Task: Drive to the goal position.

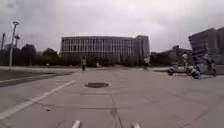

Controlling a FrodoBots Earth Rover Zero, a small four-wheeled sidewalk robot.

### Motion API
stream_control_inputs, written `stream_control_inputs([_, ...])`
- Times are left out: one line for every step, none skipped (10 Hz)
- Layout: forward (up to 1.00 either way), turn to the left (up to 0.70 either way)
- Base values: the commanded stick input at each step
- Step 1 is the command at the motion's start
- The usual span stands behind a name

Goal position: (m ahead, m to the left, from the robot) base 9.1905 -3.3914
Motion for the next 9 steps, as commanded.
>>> stream_control_inputs([0.85, 0.00])
stream_control_inputs([0.85, 0.00])
stream_control_inputs([0.85, 0.00])
stream_control_inputs([0.85, 0.00])
stream_control_inputs([0.85, 0.00])
stream_control_inputs([0.85, 0.00])
stream_control_inputs([0.85, 0.00])
stream_control_inputs([0.85, 0.00])
stream_control_inputs([0.85, 0.00])
